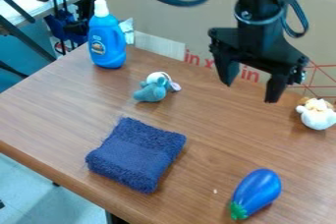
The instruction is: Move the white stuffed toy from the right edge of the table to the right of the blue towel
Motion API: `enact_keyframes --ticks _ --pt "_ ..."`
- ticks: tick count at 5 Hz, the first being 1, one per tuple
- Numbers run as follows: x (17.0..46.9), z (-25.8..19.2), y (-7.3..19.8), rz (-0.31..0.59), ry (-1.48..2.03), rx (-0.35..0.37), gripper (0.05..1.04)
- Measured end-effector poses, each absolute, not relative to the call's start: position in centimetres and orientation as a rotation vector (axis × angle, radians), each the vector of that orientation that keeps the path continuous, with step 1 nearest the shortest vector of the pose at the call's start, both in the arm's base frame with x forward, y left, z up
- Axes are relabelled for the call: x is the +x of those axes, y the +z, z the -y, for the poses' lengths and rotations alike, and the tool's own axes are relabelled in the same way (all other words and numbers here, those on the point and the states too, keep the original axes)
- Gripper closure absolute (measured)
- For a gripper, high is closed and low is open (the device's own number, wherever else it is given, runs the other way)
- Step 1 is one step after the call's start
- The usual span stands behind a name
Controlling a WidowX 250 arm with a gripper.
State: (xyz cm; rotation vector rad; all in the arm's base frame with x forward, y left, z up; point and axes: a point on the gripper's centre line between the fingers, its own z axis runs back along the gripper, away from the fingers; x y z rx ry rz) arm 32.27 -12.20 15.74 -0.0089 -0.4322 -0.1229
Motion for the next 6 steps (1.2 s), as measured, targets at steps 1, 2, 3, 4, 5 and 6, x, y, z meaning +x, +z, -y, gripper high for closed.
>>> enact_keyframes --ticks 1,2,3,4,5,6 --pt "35.4 13.8 15.2 0.458 -0.059 -0.024 0.081" --pt "37.9 14.8 14.6 0.442 0.008 -0.08 0.081" --pt "39.5 15.2 14.6 0.401 0.067 -0.14 0.081" --pt "40.9 15.8 13.6 0.364 0.092 -0.156 0.081" --pt "41.8 16.6 11.7 0.32 0.088 -0.161 0.081" --pt "41.9 17.2 9.4 0.288 0.098 -0.164 0.081"
